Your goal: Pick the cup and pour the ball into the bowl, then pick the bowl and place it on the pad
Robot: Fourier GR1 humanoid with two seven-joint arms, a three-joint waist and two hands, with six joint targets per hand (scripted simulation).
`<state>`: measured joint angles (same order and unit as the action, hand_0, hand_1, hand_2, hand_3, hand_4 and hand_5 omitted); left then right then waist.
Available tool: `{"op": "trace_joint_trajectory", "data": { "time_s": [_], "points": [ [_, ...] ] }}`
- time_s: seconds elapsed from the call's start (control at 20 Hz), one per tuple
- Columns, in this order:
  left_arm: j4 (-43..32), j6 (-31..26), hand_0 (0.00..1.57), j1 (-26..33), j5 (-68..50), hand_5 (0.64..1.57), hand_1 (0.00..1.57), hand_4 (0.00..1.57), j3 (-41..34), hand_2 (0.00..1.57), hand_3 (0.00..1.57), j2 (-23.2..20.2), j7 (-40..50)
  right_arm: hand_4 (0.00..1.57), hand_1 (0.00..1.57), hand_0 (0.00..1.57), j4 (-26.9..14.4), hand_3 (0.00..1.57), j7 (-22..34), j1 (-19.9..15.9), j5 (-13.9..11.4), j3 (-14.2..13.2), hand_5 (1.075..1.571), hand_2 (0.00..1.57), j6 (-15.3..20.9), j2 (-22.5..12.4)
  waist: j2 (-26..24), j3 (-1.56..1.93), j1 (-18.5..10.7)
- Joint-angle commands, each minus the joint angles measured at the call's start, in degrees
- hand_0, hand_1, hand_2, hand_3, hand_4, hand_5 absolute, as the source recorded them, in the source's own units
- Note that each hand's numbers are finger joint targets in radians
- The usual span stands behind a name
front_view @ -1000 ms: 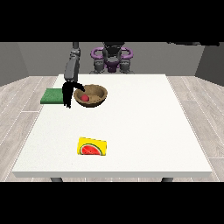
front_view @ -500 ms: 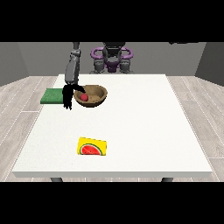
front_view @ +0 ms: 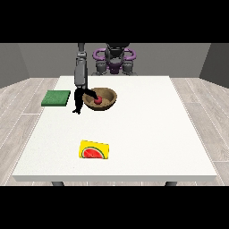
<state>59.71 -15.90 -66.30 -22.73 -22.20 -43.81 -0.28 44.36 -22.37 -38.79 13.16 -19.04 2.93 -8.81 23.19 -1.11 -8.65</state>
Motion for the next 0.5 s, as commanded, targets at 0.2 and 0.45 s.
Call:
{"op": "trace_joint_trajectory", "data": {
  "time_s": [0.2, 0.45],
  "points": [
    [-1.49, -2.44, 0.00, 1.24, -1.94, 1.541, 0.00, 0.00, -1.29, 0.00, 0.00, -1.00, 0.19, 1.11, 1.57, 1.57, -4.85, 1.57, 7.89, 2.40, -2.66, 1.05, 1.410, 1.57, 5.74, 0.02, 0.80, 1.04, -1.98],
    [-4.16, -2.29, 0.00, 2.93, -1.04, 1.547, 0.00, 0.00, -1.76, 0.00, 0.00, -0.92, -2.04, 1.17, 1.57, 1.57, -3.16, 1.57, 12.97, 2.89, -11.43, 6.75, 1.457, 1.57, 11.92, -3.67, -2.73, 0.97, -0.16]
  ]
}}
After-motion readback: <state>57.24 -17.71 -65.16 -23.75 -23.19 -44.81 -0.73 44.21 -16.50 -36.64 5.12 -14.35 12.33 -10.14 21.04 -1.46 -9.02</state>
